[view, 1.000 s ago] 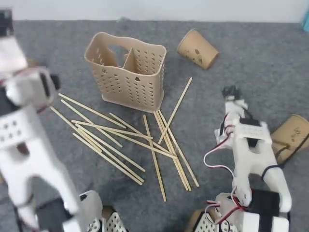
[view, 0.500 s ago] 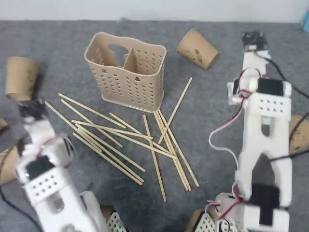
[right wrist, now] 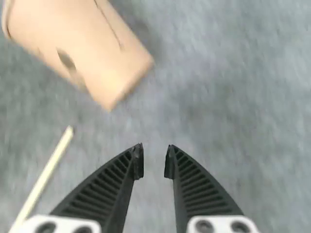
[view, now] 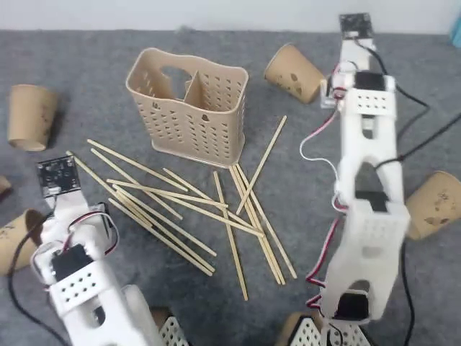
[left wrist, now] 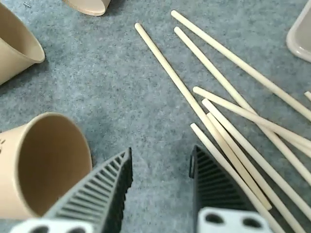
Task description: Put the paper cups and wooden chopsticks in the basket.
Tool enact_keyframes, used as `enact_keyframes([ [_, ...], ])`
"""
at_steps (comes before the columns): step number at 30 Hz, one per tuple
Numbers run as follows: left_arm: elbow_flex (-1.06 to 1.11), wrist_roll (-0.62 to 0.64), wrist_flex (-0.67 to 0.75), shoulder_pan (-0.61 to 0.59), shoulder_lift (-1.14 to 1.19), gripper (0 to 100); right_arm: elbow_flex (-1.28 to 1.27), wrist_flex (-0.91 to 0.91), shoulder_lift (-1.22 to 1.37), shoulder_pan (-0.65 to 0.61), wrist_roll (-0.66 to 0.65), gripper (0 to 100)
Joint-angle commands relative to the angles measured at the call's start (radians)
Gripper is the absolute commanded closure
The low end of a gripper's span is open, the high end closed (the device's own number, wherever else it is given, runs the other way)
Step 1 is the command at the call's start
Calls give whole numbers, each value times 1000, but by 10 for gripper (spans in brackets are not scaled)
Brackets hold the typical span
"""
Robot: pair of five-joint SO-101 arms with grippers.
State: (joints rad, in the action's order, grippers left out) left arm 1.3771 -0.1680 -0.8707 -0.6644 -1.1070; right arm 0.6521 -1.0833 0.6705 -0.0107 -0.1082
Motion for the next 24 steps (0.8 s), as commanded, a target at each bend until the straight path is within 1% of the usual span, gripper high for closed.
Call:
enact_keyframes([
  [1,-1,-8,28,-6,-25,822,259,39,122,-21,15,900],
  [5,15,-5,81,-3,-20,822,442,38,288,-27,17,900],
  [10,19,-5,87,-3,-23,822,634,36,447,-21,28,900],
  [14,21,-3,87,6,-23,822,813,-42,515,-22,140,897],
  [19,21,-3,87,29,-20,822,996,-159,562,-35,172,800],
  [21,21,-3,87,29,-20,822,1028,-157,585,-35,172,773],
  [24,22,-3,87,29,-20,822,1023,-108,621,-33,172,780],
])
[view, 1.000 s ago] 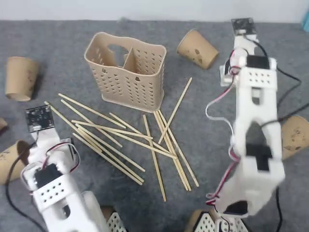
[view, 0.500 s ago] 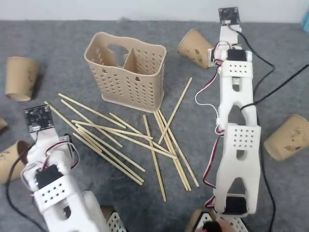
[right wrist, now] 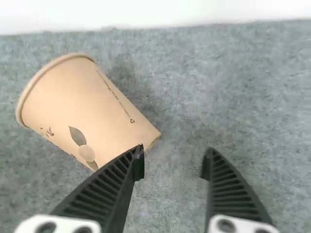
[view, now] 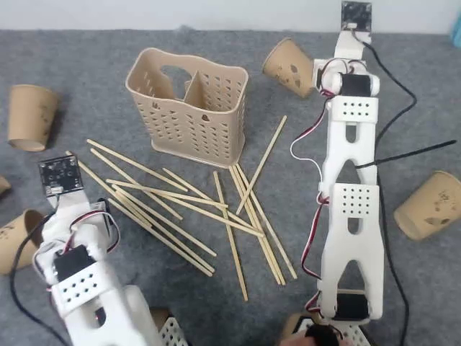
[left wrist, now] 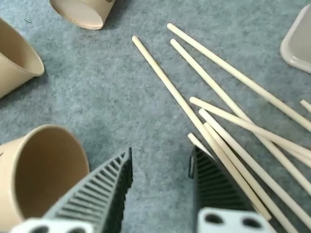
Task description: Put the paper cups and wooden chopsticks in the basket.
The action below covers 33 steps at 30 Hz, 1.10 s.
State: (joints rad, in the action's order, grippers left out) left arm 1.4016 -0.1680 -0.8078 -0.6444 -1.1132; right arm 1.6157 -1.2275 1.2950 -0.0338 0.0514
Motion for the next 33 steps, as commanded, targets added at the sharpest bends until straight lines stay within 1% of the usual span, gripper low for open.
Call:
enact_keyframes([
  [1,-2,-3,25,9,-14,822,58,54,15,-10,12,784],
  [6,8,-6,26,9,-20,822,60,171,81,-10,14,786],
  [9,8,-6,26,9,-20,822,60,197,82,-12,15,786],
  [13,8,-8,26,9,-20,822,64,199,79,-8,21,786],
  [17,10,-8,26,9,-20,822,64,188,50,5,87,786],
  [25,10,-6,28,9,-20,822,64,148,42,18,81,790],
  [27,12,-5,41,9,-20,822,68,88,27,21,38,835],
  [29,13,-5,46,9,-18,822,68,38,-2,21,-17,938],
  [30,13,-5,46,9,-18,822,68,22,-18,21,-11,998],
  [31,13,-5,46,9,-18,822,66,8,-33,22,15,991],
  [32,13,-5,44,9,-18,822,66,-13,-50,22,57,961],
  [33,13,-5,44,9,-18,822,66,-25,-62,25,109,961],
])
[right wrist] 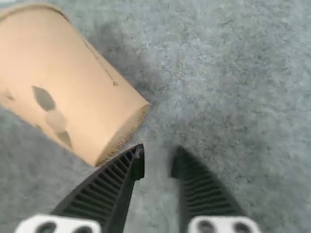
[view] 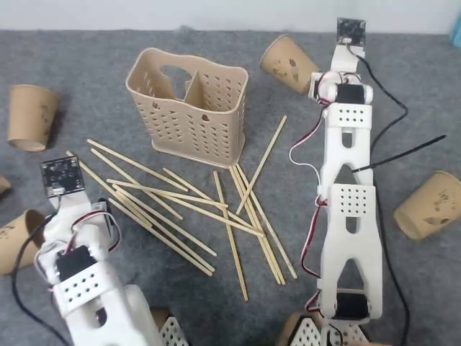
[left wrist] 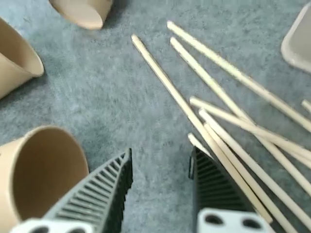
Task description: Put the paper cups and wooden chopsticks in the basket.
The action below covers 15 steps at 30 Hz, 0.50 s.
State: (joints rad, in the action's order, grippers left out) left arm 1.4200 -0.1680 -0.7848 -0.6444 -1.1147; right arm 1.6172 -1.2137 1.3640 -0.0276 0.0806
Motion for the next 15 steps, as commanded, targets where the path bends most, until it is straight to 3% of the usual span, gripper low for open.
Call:
enact_keyframes([
  [1,-5,-5,21,9,-17,822,64,-45,-145,19,129,976],
  [5,-5,-5,21,9,-17,822,64,1,-173,15,265,988],
  [15,-5,-8,23,9,-14,822,60,257,-81,13,275,991],
])
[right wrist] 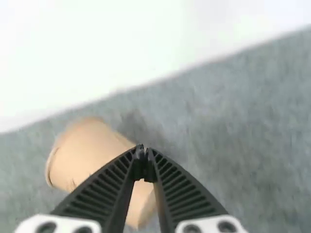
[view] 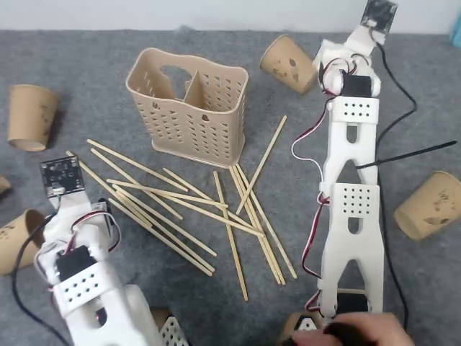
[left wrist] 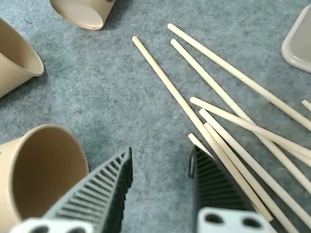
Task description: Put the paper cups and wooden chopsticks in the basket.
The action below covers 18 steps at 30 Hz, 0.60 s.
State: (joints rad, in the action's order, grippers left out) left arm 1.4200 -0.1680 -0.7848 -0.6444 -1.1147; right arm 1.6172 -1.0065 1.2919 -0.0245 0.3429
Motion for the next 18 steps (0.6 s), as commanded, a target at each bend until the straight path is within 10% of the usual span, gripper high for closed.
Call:
enact_keyframes([
  [1,-5,-8,23,9,-14,822,58,47,-5,7,14,991],
  [18,-5,-9,23,9,-12,822,60,102,159,-30,-103,992],
])
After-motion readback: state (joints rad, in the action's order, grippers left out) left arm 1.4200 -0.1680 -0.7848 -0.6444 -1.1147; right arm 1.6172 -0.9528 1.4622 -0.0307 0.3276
